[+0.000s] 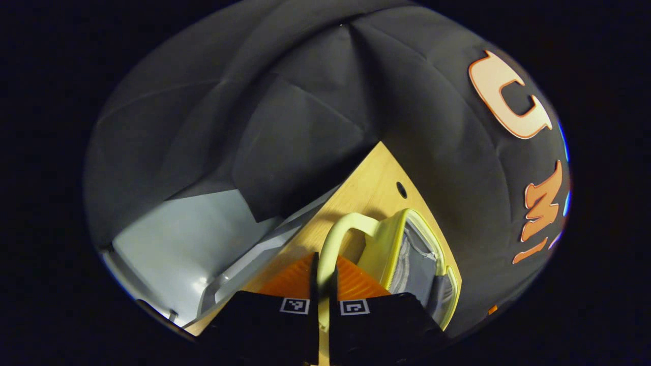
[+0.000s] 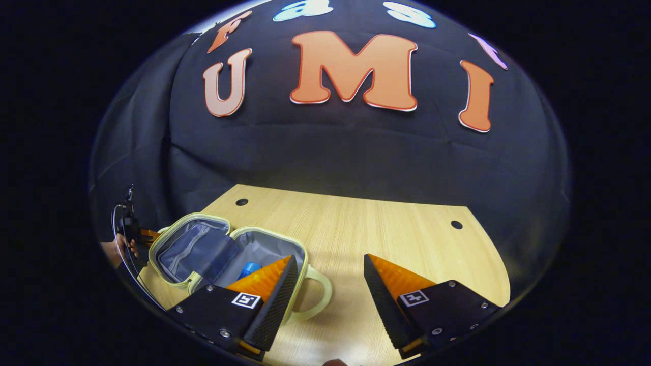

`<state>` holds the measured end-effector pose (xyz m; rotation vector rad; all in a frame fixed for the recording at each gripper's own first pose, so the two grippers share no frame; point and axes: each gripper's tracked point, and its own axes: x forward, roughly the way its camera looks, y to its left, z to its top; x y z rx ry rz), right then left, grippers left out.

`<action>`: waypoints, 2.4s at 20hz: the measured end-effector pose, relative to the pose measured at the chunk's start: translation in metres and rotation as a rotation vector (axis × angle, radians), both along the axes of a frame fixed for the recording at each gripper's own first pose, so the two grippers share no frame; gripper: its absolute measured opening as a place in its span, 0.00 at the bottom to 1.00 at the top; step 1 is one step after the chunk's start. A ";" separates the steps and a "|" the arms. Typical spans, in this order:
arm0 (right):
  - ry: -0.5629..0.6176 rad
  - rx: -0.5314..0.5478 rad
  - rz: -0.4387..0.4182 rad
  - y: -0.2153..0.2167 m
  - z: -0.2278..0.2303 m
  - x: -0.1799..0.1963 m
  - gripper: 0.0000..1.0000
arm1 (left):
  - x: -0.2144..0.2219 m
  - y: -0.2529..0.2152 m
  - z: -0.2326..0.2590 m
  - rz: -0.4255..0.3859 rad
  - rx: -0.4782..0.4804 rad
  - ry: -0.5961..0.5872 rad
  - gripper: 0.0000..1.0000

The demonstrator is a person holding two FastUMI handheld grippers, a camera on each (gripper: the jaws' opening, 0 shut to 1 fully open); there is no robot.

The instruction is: First open the suitcase, pack the skin care products into it, and then close the suitcase.

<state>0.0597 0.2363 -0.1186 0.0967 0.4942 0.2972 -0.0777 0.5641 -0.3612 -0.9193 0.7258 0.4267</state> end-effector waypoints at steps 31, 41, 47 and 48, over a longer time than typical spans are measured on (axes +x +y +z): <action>-0.196 0.057 0.023 -0.088 0.038 0.012 0.87 | 0.100 -0.285 0.320 -0.477 0.377 -0.427 0.06; -0.178 0.089 0.017 -0.120 0.024 0.016 0.87 | 0.118 -0.408 0.289 -0.625 0.292 -0.420 0.06; -0.177 0.092 0.005 -0.140 0.018 0.021 0.87 | 0.117 -0.470 0.250 -0.700 0.257 -0.363 0.07; -0.175 0.096 0.010 -0.141 0.017 0.021 0.87 | 0.118 -0.478 0.243 -0.716 0.262 -0.350 0.07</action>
